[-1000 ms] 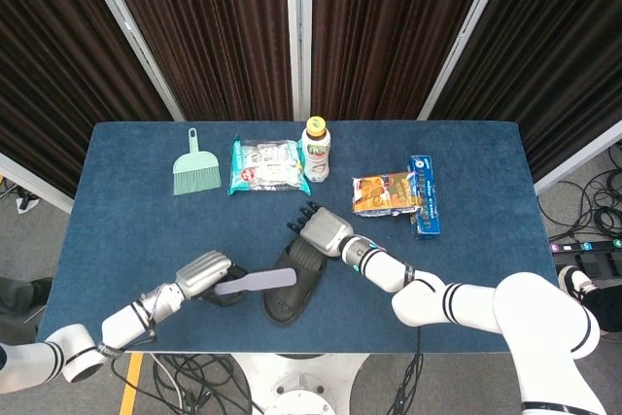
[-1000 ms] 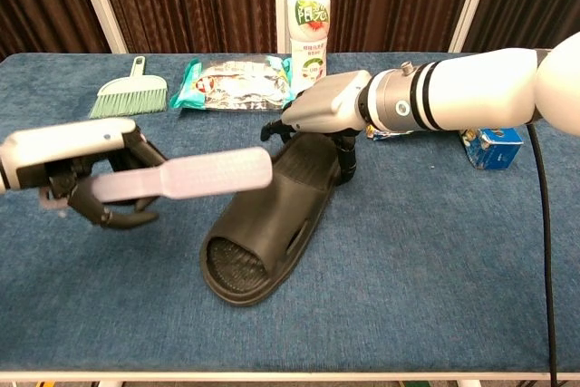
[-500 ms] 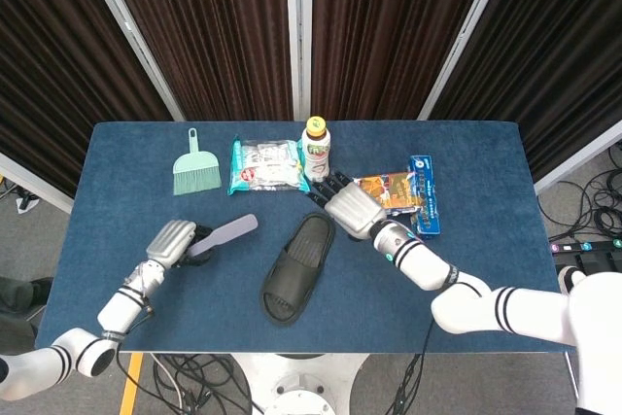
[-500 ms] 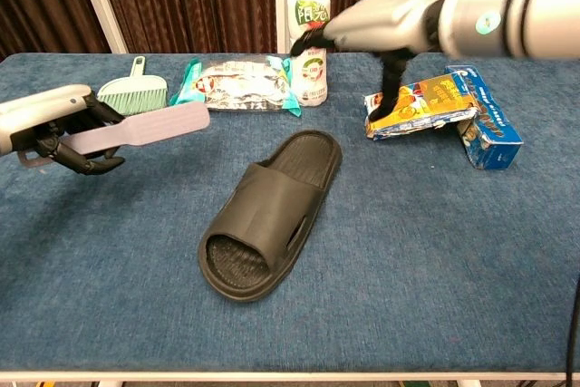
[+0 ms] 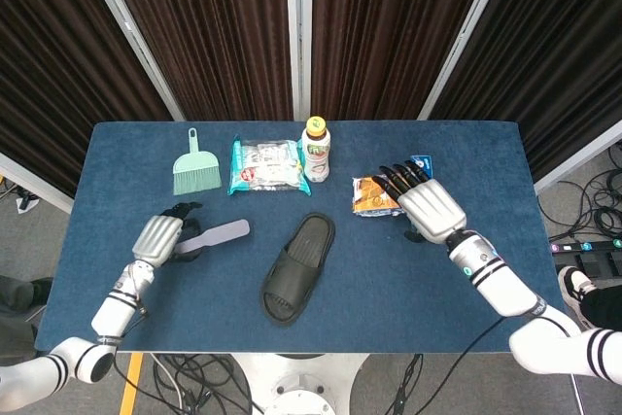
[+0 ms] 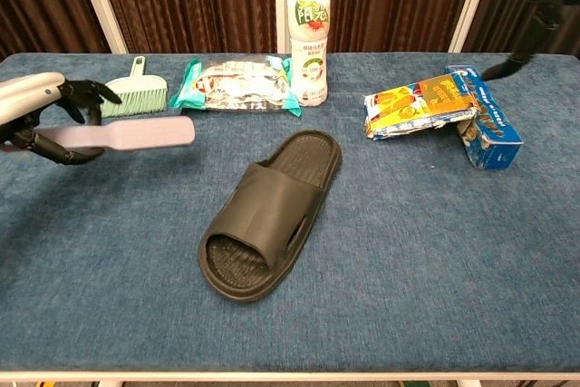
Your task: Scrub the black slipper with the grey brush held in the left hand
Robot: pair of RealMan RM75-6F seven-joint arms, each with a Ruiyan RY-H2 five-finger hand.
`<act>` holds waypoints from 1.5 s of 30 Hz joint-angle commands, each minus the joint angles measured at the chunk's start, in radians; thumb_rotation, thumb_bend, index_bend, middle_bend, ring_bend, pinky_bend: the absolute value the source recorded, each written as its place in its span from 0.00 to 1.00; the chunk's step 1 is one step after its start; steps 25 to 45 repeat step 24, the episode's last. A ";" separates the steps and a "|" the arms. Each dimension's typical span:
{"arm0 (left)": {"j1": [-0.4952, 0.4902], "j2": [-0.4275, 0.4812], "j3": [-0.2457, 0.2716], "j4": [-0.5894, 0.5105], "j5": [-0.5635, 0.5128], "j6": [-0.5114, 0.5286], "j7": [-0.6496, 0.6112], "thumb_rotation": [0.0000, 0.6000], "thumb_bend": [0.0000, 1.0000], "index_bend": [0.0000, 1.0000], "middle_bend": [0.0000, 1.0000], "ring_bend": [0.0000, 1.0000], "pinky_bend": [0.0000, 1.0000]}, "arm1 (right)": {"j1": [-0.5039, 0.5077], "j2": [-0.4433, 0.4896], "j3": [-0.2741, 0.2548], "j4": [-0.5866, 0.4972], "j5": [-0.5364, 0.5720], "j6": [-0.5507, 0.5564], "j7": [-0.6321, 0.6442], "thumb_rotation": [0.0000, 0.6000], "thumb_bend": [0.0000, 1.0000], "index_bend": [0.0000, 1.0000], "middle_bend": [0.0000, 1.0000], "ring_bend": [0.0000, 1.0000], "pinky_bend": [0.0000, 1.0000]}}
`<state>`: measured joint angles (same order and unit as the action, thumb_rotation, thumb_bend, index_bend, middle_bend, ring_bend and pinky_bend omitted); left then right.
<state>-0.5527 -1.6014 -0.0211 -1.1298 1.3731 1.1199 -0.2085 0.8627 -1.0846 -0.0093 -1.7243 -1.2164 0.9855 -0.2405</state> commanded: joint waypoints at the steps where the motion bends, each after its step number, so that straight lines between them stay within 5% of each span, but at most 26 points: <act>1: 0.018 0.028 0.002 -0.036 0.014 0.013 0.019 0.82 0.23 0.18 0.22 0.14 0.26 | -0.074 0.037 -0.027 -0.007 -0.052 0.060 0.053 1.00 0.05 0.00 0.00 0.00 0.00; 7: 0.039 0.091 0.006 -0.102 0.018 0.000 -0.027 0.64 0.16 0.14 0.15 0.09 0.20 | -0.186 0.070 -0.055 0.004 -0.104 0.138 0.130 1.00 0.06 0.00 0.00 0.00 0.00; 9: 0.066 0.118 0.005 -0.134 0.022 0.036 -0.055 0.71 0.15 0.14 0.15 0.09 0.21 | -0.232 0.081 -0.066 0.011 -0.128 0.181 0.160 1.00 0.07 0.00 0.00 0.00 0.00; 12: 0.117 0.165 -0.003 -0.174 0.012 0.103 -0.073 0.99 0.14 0.14 0.15 0.09 0.21 | -0.312 0.082 -0.078 0.035 -0.151 0.263 0.204 1.00 0.08 0.00 0.00 0.00 0.00; 19: 0.262 0.262 -0.001 -0.247 -0.047 0.273 0.061 1.00 0.14 0.17 0.17 0.09 0.21 | -0.497 0.043 -0.108 0.098 -0.191 0.446 0.246 1.00 0.13 0.03 0.13 0.00 0.01; 24: 0.354 0.306 0.028 -0.319 -0.043 0.371 0.148 1.00 0.14 0.17 0.17 0.09 0.20 | -0.613 -0.001 -0.115 0.140 -0.221 0.565 0.256 1.00 0.13 0.04 0.08 0.00 0.02; 45: 0.354 0.306 0.028 -0.319 -0.043 0.371 0.148 1.00 0.14 0.17 0.17 0.09 0.20 | -0.613 -0.001 -0.115 0.140 -0.221 0.565 0.256 1.00 0.13 0.04 0.08 0.00 0.02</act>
